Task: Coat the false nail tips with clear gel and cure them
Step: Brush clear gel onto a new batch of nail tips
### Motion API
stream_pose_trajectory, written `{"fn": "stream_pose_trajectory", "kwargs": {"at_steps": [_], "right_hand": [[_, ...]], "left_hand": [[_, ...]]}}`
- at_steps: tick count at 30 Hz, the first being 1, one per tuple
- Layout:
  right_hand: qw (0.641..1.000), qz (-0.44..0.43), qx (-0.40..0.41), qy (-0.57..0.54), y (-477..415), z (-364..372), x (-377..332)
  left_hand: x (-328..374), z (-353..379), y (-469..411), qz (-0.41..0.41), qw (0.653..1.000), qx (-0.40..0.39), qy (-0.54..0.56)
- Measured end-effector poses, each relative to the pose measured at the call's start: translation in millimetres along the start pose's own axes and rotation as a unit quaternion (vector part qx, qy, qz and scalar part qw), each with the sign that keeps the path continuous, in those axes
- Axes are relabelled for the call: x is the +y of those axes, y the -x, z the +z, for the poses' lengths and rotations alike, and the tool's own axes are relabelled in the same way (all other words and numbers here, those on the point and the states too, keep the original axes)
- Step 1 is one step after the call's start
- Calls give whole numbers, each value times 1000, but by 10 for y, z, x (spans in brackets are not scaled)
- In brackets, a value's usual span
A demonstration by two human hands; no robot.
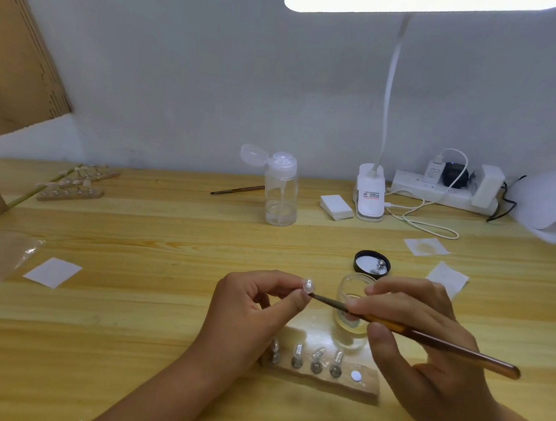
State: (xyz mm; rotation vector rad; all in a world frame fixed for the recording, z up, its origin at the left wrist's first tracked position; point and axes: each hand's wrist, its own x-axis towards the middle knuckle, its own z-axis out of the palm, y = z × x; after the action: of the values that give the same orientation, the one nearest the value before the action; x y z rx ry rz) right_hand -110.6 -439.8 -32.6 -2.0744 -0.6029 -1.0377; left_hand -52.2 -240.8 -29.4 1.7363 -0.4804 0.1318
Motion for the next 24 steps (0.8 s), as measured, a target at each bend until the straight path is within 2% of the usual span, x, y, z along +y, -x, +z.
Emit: {"fn": "stream_pose_trajectory", "kwargs": {"at_steps": [5,13,20,24], "right_hand": [[999,30,26,13,-21,-12,42],[1000,-6,-26,-2,-2,18,15],[1000,-4,8,8,-5,-6,14],[1000,-11,-10,16,-16,9,31]], "left_hand": [[21,2,10,-7,1000,2,-4],[18,-6,1,-2,1000,10,-16],[21,-4,-16,4,1000,19,-23],[18,3,-14,3,1000,11,-27]]}}
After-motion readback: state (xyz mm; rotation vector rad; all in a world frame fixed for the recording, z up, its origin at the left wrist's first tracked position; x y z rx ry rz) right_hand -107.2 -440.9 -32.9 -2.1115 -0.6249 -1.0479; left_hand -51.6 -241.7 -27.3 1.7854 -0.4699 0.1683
